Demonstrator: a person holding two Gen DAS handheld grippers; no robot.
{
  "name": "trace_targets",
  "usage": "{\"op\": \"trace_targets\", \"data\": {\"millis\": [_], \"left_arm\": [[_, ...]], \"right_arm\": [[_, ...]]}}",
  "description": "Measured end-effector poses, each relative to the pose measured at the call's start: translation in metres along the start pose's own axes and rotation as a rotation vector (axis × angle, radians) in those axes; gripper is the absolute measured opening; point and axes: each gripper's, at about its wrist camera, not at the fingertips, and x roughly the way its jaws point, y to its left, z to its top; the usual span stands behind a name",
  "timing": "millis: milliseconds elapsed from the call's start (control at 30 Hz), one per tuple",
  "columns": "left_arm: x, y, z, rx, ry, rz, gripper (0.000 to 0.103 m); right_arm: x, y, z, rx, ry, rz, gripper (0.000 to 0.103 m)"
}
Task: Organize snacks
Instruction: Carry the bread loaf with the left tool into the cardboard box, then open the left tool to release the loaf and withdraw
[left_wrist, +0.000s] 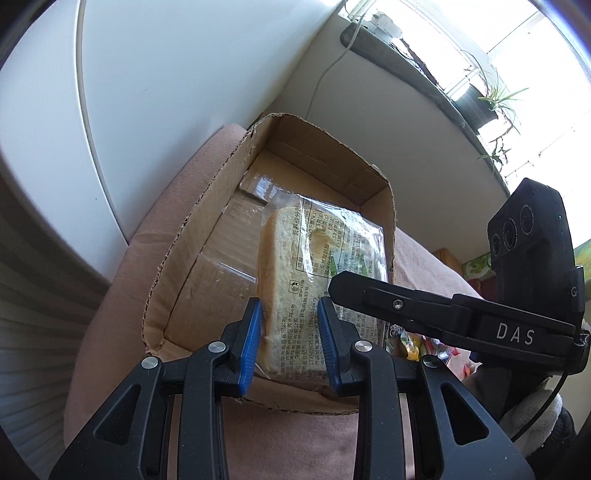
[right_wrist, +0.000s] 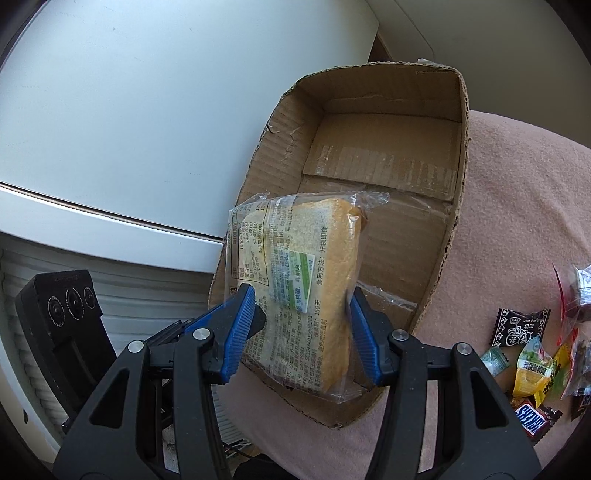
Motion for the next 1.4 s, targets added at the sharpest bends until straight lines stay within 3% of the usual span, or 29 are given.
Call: {"op": "trace_targets", "data": {"millis": [200,500,867,1067,1167,1400], "left_arm": [[-0.005,-0.002,0.0,0.047,-0.004,0.064,0.028],[-0.019,0.008,-0.002,0.03,-0.042,0.077,0.028],[-0.028,-0.013,-0.015,0.128,-0.105,0.134,0.039],[-0.032,-0.032,-0.029,0.141,-0.106,0.114,0.039],[-0.03,-0.046,-0.036,0.171,-0.09,0.095,0.039],[-0.018,-0.08,-0.059,0.241,-0.034,0.062,0.039]], "right_arm": [[0.003,0.004,0.0,-0.036,0.014,-0.032,0.055],[-0.004,0.011,-0.003,-0.094,-0.005,-0.071,0.064],[-0.041,0.017,-0.028,-0.21,-0.072,-0.165,0.071],[-0.075,-0.003,-0.053,-0.231,-0.152,-0.222,0.071],[-0.098,-0.023,-0.064,-0.192,-0.194,-0.221,0.085],[-0.151,-0.072,-0.095,-0.129,-0.235,-0.329,0.087]]}}
